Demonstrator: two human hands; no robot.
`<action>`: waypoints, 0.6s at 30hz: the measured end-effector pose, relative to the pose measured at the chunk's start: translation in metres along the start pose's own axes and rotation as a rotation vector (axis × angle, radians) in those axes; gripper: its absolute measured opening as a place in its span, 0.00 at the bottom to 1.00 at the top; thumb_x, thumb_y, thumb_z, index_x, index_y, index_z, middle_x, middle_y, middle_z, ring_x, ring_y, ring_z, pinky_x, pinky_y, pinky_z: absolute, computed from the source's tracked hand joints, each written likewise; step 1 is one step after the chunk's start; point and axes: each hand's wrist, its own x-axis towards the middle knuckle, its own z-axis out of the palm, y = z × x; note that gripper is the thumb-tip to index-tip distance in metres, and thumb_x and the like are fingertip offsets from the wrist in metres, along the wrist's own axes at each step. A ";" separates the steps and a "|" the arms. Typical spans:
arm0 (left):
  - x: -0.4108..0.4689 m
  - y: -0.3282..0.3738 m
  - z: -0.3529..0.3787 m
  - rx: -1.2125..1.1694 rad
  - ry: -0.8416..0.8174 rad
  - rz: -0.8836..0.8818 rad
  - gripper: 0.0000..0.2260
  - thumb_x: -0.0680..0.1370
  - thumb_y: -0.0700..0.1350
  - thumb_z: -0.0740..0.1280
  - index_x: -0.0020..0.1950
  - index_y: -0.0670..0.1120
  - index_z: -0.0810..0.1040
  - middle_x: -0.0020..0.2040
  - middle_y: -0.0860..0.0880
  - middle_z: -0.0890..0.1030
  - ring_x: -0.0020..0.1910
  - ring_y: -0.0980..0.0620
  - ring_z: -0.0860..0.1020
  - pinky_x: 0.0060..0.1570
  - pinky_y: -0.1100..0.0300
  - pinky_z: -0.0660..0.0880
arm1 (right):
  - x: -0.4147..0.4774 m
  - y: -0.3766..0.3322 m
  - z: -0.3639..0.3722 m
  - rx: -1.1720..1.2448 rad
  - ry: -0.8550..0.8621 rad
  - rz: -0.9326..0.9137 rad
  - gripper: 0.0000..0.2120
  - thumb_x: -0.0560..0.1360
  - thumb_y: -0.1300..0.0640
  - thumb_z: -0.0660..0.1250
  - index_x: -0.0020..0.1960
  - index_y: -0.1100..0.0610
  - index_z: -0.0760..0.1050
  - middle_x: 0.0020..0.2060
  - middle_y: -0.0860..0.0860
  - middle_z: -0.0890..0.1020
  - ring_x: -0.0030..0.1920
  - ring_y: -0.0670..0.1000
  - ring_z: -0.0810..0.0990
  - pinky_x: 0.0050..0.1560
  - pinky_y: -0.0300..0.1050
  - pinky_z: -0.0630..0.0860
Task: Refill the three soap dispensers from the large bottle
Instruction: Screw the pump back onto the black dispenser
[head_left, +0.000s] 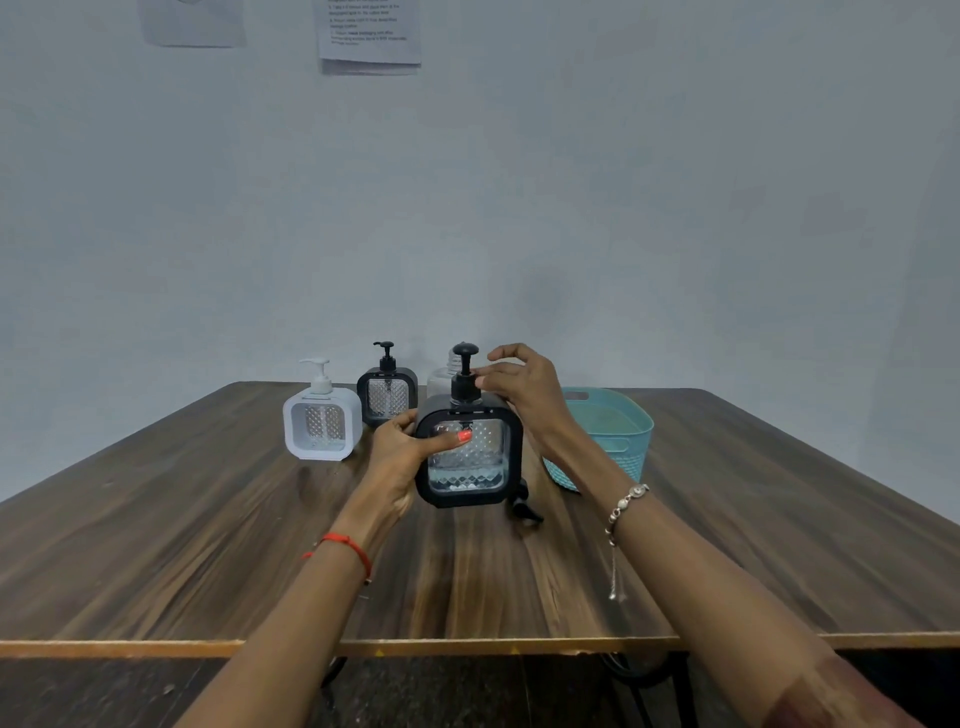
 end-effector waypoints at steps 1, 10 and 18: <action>0.000 0.000 0.000 0.005 0.002 0.000 0.18 0.62 0.27 0.73 0.47 0.41 0.77 0.44 0.44 0.82 0.39 0.49 0.82 0.40 0.56 0.82 | 0.001 0.000 0.000 0.008 0.032 -0.007 0.10 0.67 0.69 0.70 0.42 0.58 0.72 0.37 0.57 0.81 0.38 0.56 0.80 0.42 0.46 0.77; -0.002 -0.002 0.003 0.044 -0.013 -0.001 0.20 0.61 0.28 0.74 0.48 0.42 0.77 0.44 0.44 0.83 0.40 0.48 0.82 0.38 0.57 0.81 | 0.002 -0.001 -0.004 -0.006 -0.130 0.074 0.11 0.68 0.75 0.61 0.45 0.65 0.78 0.41 0.57 0.80 0.43 0.57 0.78 0.48 0.46 0.77; -0.003 -0.002 0.006 0.047 -0.006 0.020 0.18 0.62 0.26 0.73 0.46 0.42 0.77 0.41 0.45 0.82 0.33 0.54 0.82 0.34 0.60 0.80 | 0.002 0.001 -0.005 -0.306 -0.036 0.017 0.15 0.61 0.61 0.79 0.40 0.57 0.74 0.35 0.51 0.78 0.35 0.48 0.77 0.40 0.41 0.76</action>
